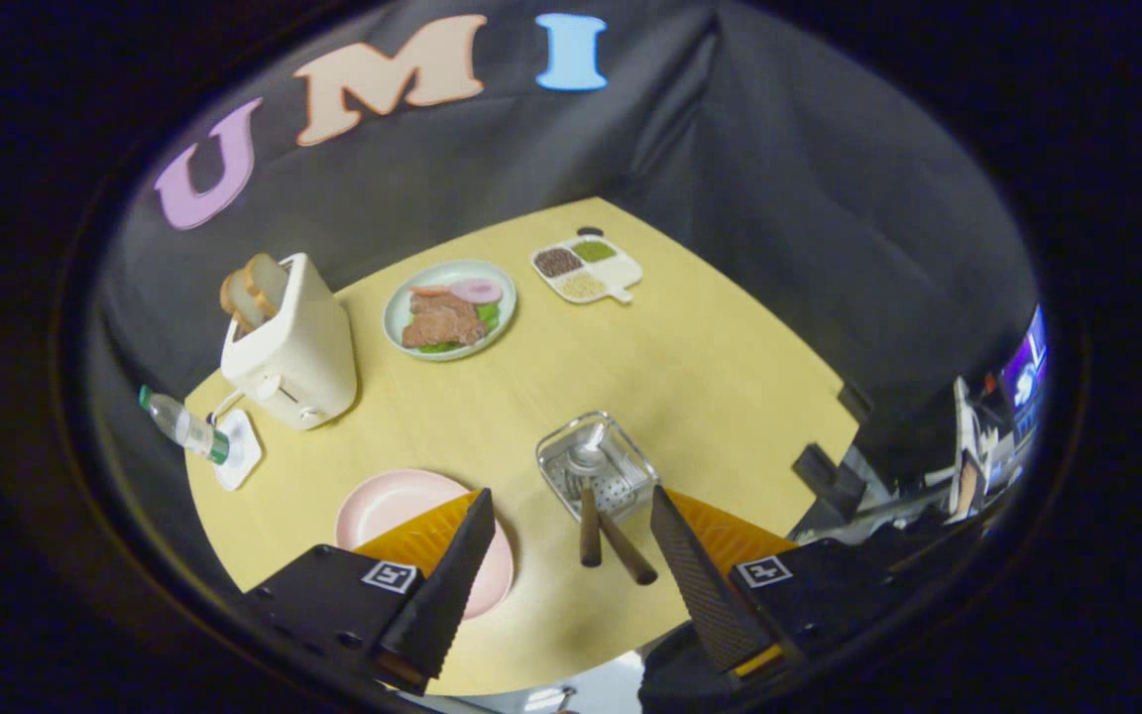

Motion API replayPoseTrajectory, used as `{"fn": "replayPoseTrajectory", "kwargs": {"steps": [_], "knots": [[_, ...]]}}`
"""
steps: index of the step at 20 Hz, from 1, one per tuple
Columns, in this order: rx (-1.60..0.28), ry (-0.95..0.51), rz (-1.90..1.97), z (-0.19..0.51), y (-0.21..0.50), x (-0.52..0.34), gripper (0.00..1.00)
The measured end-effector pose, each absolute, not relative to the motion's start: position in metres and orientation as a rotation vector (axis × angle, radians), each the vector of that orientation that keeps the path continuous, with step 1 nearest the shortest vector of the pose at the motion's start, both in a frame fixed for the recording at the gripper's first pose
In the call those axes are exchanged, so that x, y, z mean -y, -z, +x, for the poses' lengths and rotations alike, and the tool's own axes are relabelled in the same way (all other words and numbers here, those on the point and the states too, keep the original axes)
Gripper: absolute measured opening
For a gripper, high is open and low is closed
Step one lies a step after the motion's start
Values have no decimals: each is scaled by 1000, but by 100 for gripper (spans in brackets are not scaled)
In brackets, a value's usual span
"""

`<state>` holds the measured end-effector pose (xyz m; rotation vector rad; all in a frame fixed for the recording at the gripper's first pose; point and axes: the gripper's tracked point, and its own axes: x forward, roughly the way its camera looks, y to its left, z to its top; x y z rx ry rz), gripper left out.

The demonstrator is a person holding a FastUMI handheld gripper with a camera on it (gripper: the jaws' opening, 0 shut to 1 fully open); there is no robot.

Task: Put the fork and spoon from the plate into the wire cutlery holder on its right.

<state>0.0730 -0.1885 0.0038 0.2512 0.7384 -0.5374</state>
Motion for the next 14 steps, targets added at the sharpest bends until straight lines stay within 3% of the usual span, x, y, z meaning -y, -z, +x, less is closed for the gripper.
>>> {"fn": "replayPoseTrajectory", "kwargs": {"steps": [8, 14], "knots": [[-163, 321, 106, 105, -109, 170, 100], [123, 208, 81, 83, -191, 136, 99]]}}
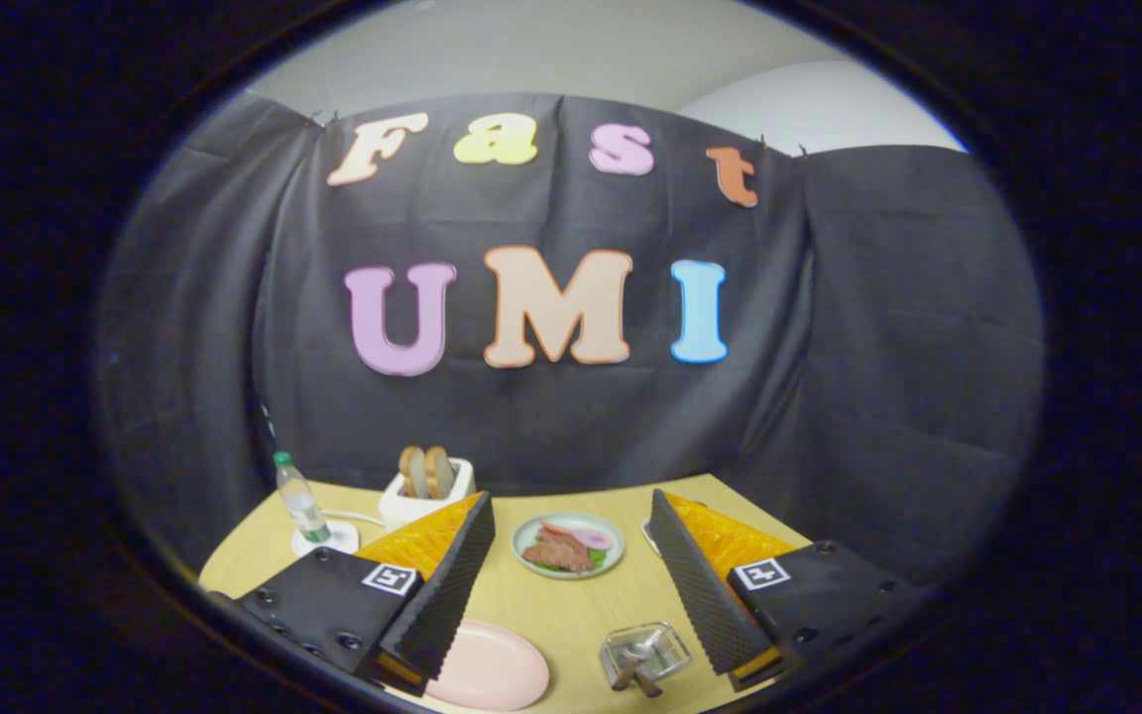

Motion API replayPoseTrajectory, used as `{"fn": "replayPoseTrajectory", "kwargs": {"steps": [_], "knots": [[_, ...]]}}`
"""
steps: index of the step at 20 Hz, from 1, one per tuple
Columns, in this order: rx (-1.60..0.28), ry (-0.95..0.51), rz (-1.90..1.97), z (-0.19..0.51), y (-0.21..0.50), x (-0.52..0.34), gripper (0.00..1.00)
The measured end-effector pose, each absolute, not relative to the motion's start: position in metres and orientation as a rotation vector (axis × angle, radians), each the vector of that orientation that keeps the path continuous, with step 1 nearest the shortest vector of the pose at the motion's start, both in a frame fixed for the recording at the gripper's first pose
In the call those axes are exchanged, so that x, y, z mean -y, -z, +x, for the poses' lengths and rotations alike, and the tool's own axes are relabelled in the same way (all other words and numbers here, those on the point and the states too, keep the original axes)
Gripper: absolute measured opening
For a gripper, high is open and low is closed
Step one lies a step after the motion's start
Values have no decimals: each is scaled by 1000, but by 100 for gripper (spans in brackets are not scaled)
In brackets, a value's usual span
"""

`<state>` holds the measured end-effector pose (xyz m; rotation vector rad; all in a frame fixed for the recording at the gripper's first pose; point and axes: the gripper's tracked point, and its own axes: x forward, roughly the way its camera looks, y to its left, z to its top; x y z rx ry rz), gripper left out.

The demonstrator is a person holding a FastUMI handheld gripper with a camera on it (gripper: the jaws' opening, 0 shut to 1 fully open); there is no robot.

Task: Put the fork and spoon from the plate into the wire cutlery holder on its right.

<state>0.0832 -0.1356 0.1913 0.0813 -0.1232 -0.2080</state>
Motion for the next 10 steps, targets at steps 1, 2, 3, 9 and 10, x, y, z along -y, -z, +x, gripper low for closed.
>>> {"fn": "replayPoseTrajectory", "kwargs": {"steps": [1, 2, 3, 9, 10], "knots": [[154, 198, 86, 79, -197, 133, 99], [160, 199, 76, 74, -199, 134, 99], [149, 208, 53, 69, -196, 136, 99], [133, 213, -29, 68, -179, 126, 99], [132, 215, -36, 70, -178, 123, 99]]}}
